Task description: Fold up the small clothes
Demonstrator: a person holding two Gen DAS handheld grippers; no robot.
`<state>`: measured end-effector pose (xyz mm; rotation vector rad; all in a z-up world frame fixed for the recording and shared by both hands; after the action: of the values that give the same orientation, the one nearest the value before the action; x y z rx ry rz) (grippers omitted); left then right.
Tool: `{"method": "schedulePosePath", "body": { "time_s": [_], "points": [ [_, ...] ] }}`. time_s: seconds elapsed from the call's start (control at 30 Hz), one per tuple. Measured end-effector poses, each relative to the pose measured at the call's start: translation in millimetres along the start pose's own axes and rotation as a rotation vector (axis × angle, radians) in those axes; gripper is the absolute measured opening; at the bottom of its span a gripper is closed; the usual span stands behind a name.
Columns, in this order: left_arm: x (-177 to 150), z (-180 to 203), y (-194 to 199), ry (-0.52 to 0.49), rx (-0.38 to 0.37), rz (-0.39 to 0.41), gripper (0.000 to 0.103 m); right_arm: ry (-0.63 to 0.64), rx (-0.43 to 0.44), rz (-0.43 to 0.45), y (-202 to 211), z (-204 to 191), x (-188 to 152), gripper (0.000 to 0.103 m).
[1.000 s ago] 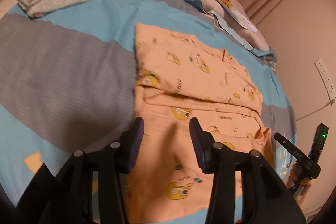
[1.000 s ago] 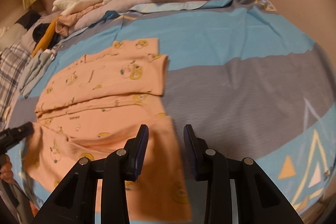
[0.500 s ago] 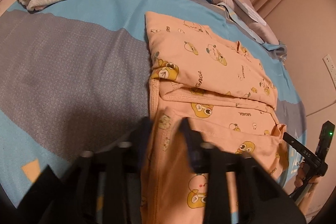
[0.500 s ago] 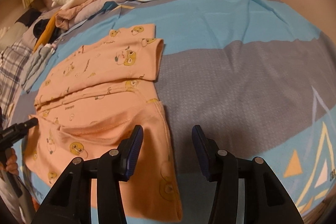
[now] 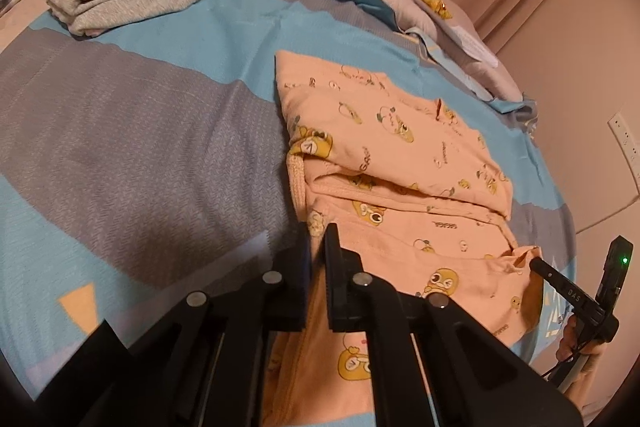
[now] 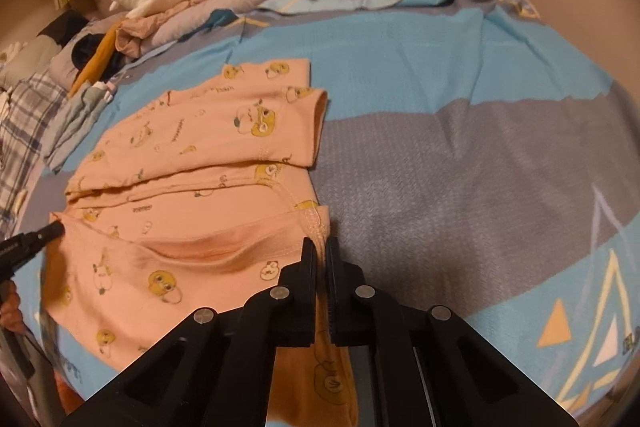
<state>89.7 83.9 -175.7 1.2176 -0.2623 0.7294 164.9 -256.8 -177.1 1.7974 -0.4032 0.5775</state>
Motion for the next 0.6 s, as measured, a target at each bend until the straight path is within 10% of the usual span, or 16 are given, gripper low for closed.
{"method": "schedulePosePath", "body": {
  "time_s": [0.6],
  "points": [
    [18,28,72,0.011,-0.101,0.178,0.003,-0.049,0.087,0.16,59,-6,14,0.005]
  ]
}}
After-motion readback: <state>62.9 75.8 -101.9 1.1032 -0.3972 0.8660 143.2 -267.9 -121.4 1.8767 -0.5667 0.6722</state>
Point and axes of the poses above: each gripper's, at about its wrist camera, not at the fingertips, and y roughly against the way its jaws point, z to its right, x to its top, the point moved 5 cm from there along -y, roughly the way its jaws point, and after that the axes turned 7 degrees about -y, right-handed, at the moved point
